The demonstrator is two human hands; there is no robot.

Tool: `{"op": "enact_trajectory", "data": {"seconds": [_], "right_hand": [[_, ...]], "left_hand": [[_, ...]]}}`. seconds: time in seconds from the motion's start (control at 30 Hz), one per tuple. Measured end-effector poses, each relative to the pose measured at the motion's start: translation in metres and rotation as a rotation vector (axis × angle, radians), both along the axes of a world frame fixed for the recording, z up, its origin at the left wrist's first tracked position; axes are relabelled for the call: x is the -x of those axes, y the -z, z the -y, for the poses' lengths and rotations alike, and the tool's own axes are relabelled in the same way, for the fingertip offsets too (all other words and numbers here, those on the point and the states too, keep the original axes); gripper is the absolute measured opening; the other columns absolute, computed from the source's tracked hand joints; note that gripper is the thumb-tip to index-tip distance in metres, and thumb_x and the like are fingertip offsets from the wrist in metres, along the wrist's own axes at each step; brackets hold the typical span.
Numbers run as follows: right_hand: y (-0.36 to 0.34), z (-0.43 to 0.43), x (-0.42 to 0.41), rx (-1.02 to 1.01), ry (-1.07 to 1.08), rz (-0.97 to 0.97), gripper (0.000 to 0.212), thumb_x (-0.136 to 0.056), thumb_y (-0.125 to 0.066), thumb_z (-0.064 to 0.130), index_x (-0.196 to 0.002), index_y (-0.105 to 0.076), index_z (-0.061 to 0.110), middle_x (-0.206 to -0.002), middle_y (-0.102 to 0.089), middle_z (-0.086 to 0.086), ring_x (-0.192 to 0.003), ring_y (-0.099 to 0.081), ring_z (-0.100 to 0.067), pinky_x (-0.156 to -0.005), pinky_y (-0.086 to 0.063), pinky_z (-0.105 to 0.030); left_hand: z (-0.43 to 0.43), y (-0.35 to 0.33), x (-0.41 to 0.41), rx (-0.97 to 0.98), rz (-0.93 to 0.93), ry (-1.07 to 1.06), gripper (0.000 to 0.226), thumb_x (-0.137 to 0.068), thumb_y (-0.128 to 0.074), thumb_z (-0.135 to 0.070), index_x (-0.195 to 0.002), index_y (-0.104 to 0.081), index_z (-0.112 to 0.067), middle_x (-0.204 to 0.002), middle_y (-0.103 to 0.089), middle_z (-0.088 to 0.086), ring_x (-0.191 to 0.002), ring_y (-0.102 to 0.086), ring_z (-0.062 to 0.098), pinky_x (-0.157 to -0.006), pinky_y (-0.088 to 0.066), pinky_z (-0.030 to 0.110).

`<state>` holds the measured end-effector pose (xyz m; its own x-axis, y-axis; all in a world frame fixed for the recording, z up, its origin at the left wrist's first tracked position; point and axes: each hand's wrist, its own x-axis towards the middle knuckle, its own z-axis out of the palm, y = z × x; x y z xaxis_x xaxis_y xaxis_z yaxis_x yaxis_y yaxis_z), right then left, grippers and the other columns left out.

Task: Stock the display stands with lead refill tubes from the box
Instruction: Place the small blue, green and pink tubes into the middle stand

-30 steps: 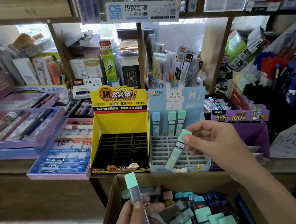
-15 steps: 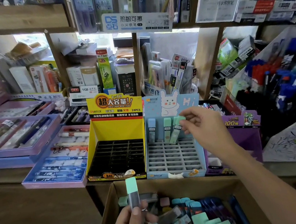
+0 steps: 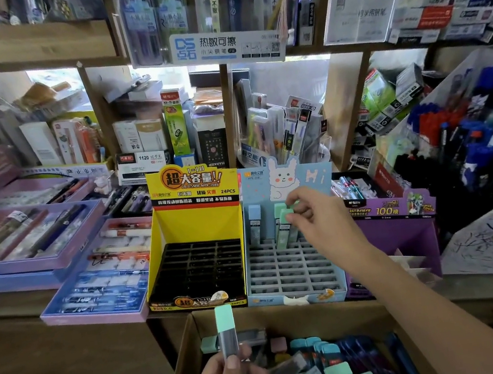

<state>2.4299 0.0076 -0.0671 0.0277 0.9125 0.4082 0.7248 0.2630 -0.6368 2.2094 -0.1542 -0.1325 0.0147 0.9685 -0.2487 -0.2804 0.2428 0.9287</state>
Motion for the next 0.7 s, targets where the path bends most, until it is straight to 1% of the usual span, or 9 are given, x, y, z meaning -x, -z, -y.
{"op": "enact_trajectory", "data": {"seconds": [0.1, 0.2, 0.3, 0.4, 0.47, 0.53, 0.57, 0.63, 0.7], "right_hand": [[0.003, -0.001, 0.002, -0.021, 0.007, 0.052, 0.008, -0.096, -0.071, 0.013, -0.101, -0.070, 0.019, -0.076, -0.062, 0.017, -0.074, -0.065, -0.006, -0.076, -0.060, -0.037], [0.005, -0.003, 0.002, -0.015, 0.020, 0.043, 0.011, -0.096, -0.070, 0.012, -0.106, -0.073, 0.018, -0.079, -0.068, 0.010, -0.077, -0.070, -0.014, -0.080, -0.061, -0.042], [0.006, -0.003, 0.003, -0.010, 0.018, 0.046, 0.018, -0.097, -0.069, 0.010, -0.113, -0.075, 0.015, -0.086, -0.070, 0.005, -0.082, -0.071, -0.015, -0.085, -0.062, -0.042], [0.005, 0.003, 0.003, -0.013, 0.022, 0.082, 0.029, -0.096, -0.070, 0.010, -0.125, -0.073, 0.014, -0.087, -0.066, 0.010, -0.084, -0.068, -0.012, -0.089, -0.060, -0.039], [0.005, 0.014, 0.005, -0.038, 0.020, 0.052, 0.033, -0.096, -0.070, 0.007, -0.128, -0.071, 0.016, -0.086, -0.064, 0.016, -0.083, -0.066, -0.004, -0.085, -0.060, -0.030], [0.006, 0.033, 0.008, -0.030, 0.001, -0.066, 0.027, -0.095, -0.070, 0.006, -0.116, -0.074, 0.023, -0.083, -0.066, 0.017, -0.080, -0.066, 0.002, -0.077, -0.057, -0.016], [0.007, 0.043, 0.011, 0.006, -0.029, -0.135, 0.024, -0.094, -0.071, 0.008, -0.106, -0.074, 0.029, -0.079, -0.068, 0.013, -0.078, -0.067, 0.002, -0.072, -0.057, -0.015], [0.009, 0.067, 0.019, 0.143, -0.135, -0.269, 0.021, -0.094, -0.072, 0.014, -0.091, -0.074, 0.034, -0.076, -0.073, 0.005, -0.071, -0.070, -0.007, -0.064, -0.059, -0.021], [0.014, 0.089, 0.028, 0.312, -0.249, -0.375, 0.014, -0.096, -0.071, 0.023, -0.089, -0.077, 0.033, -0.078, -0.076, 0.001, -0.065, -0.072, -0.013, -0.059, -0.058, -0.023]], "left_hand": [[0.000, 0.000, 0.001, 0.008, 0.018, -0.009, 0.024, -0.098, -0.052, -0.007, -0.096, -0.070, 0.009, -0.074, -0.068, 0.031, -0.048, -0.060, 0.031, -0.056, -0.047, 0.035], [0.000, 0.002, 0.001, 0.014, 0.012, -0.019, 0.025, -0.098, -0.052, -0.011, -0.096, -0.071, 0.006, -0.074, -0.069, 0.028, -0.048, -0.059, 0.033, -0.055, -0.044, 0.033], [0.000, 0.004, 0.001, 0.007, 0.004, -0.027, 0.024, -0.098, -0.054, -0.013, -0.096, -0.072, 0.002, -0.075, -0.070, 0.026, -0.049, -0.060, 0.032, -0.050, -0.045, 0.032], [0.000, 0.004, 0.000, 0.001, 0.004, -0.011, 0.023, -0.096, -0.055, -0.012, -0.096, -0.074, 0.001, -0.077, -0.071, 0.028, -0.050, -0.061, 0.031, -0.054, -0.047, 0.034], [0.000, 0.005, 0.001, -0.015, -0.012, -0.006, 0.023, -0.097, -0.056, -0.009, -0.095, -0.076, 0.001, -0.077, -0.071, 0.028, -0.051, -0.062, 0.032, -0.050, -0.050, 0.033], [0.000, 0.006, 0.000, -0.021, -0.016, 0.000, 0.026, -0.098, -0.055, -0.008, -0.094, -0.079, -0.001, -0.079, -0.071, 0.029, -0.053, -0.062, 0.033, -0.050, -0.051, 0.031], [0.000, 0.006, 0.000, -0.012, -0.009, -0.004, 0.028, -0.098, -0.053, -0.010, -0.094, -0.080, -0.003, -0.080, -0.071, 0.029, -0.053, -0.062, 0.033, -0.051, -0.050, 0.033], [0.001, 0.005, -0.001, -0.011, -0.006, -0.024, 0.033, -0.100, -0.050, -0.013, -0.092, -0.082, -0.008, -0.080, -0.073, 0.027, -0.054, -0.063, 0.031, -0.050, -0.050, 0.031], [0.001, 0.003, -0.002, -0.028, -0.019, -0.045, 0.033, -0.099, -0.051, -0.011, -0.093, -0.083, -0.011, -0.080, -0.074, 0.022, -0.054, -0.064, 0.026, -0.046, -0.049, 0.025]]}}
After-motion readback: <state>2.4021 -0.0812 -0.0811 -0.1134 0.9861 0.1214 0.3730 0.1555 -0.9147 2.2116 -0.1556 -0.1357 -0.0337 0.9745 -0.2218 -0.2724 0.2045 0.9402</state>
